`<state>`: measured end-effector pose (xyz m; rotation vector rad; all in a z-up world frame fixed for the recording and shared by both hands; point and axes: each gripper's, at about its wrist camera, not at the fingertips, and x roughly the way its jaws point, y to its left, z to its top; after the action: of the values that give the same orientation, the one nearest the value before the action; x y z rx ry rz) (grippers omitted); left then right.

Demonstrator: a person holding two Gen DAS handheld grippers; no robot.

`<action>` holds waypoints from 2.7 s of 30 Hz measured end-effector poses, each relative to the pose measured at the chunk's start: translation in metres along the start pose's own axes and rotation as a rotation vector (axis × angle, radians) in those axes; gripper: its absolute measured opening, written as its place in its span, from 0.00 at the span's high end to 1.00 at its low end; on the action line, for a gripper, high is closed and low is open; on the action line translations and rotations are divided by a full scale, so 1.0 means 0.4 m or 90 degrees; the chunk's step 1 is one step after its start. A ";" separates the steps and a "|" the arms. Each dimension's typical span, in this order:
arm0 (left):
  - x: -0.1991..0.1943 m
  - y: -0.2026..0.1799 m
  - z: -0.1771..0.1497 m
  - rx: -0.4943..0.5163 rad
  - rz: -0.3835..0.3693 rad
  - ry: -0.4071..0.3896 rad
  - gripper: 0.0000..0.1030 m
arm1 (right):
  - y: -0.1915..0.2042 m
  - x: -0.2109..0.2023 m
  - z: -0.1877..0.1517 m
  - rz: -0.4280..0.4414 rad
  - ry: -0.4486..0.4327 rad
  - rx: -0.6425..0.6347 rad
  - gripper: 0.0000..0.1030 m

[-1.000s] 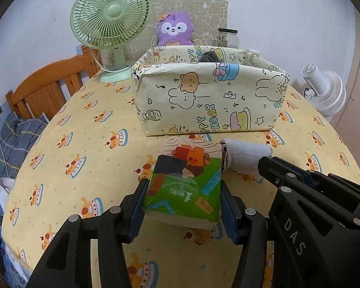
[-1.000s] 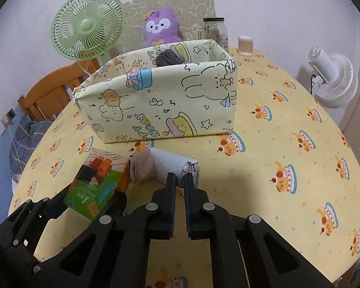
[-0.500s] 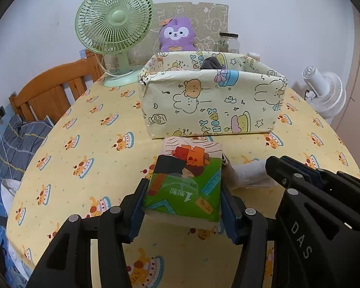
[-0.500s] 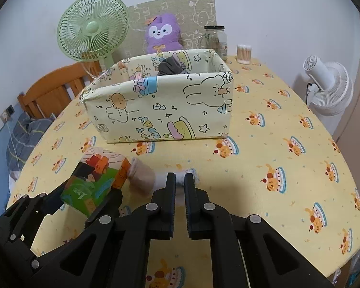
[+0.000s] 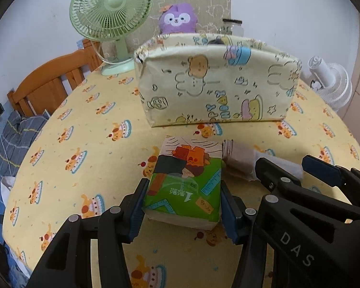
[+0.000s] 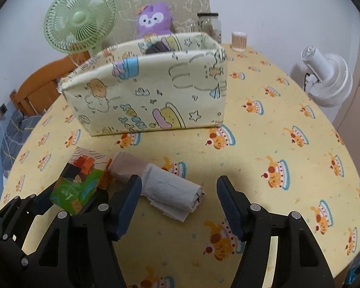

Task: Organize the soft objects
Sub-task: 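Carry the tissue pack with the left tool while the right tool carries the towel to the box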

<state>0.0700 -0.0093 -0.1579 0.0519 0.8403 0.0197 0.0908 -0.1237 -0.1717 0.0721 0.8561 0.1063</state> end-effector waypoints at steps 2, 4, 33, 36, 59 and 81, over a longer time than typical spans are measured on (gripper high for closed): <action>0.004 -0.003 0.003 0.005 0.006 -0.004 0.45 | -0.002 0.015 0.001 0.003 0.004 0.006 0.34; 0.008 -0.006 0.007 0.005 0.006 -0.004 0.45 | 0.002 0.020 0.004 -0.002 0.002 0.004 0.34; -0.143 -0.009 0.071 0.008 -0.021 -0.090 0.45 | 0.012 -0.151 0.053 0.018 -0.085 0.013 0.82; -0.172 -0.010 0.078 0.008 -0.023 -0.105 0.45 | 0.013 -0.184 0.060 0.015 -0.101 0.014 0.82; -0.332 0.001 0.133 0.000 -0.034 -0.200 0.45 | 0.035 -0.371 0.112 0.004 -0.196 0.005 0.82; -0.318 0.001 0.194 -0.001 -0.039 -0.229 0.45 | 0.030 -0.365 0.187 0.000 -0.228 -0.002 0.82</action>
<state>0.0430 -0.0165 -0.0116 0.0261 0.4817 -0.0455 0.0517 -0.1311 -0.0119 0.0852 0.4991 0.0907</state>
